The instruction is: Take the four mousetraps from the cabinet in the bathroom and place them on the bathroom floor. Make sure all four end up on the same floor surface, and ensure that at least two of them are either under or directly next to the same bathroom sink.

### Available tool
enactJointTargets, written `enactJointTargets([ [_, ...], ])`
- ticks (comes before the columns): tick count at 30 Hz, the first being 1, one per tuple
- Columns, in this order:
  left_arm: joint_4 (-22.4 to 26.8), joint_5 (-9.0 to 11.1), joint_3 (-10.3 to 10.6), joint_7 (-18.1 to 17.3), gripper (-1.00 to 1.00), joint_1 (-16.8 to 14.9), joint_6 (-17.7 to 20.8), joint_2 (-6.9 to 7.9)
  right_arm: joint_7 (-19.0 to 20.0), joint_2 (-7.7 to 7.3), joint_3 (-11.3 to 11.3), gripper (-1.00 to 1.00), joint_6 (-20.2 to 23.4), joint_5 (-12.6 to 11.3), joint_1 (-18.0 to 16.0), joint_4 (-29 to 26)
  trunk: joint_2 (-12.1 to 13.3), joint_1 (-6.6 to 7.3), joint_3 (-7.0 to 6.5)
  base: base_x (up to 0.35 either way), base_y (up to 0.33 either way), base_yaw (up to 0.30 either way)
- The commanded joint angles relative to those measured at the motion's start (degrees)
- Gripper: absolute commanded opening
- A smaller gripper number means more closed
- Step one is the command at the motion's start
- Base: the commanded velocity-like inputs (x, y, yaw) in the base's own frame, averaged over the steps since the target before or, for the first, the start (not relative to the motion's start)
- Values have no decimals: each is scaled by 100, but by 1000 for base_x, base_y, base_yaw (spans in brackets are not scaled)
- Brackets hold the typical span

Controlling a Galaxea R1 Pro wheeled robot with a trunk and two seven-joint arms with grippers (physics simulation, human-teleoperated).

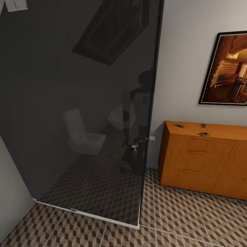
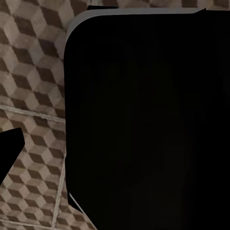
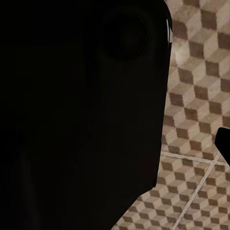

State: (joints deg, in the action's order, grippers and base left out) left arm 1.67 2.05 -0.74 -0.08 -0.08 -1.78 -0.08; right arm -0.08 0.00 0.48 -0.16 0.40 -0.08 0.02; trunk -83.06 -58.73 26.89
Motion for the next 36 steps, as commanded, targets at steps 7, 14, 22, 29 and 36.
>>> enactJointTargets([
  [7, 1, 23, -5, -1, 100, -1, -15, -1, -1, 0, -1, 100, -2, 7, -1, 0, -2, 0, 4, 0, 0, 0],
  [14, 6, 24, 0, -1, 100, -1, -16, -5, -1, 0, -4, 100, -7, 12, -1, -1, -2, 0, 4, 0, 0, 0],
  [22, 8, 24, 3, -1, 100, -1, -16, -9, -1, 6, -15, 100, -10, 0, -1, -2, -2, 0, 4, 0, 0, 0],
  [29, 8, 24, 3, -1, 100, -1, -16, -9, -1, 8, -24, 100, -10, -12, -1, -1, -2, 0, 4, 0, 0, -88],
  [36, 8, 24, 3, -1, 100, -1, -16, -6, -1, 8, -28, 100, -11, -4, -1, 0, -2, 0, 4, 0, 0, -206],
])
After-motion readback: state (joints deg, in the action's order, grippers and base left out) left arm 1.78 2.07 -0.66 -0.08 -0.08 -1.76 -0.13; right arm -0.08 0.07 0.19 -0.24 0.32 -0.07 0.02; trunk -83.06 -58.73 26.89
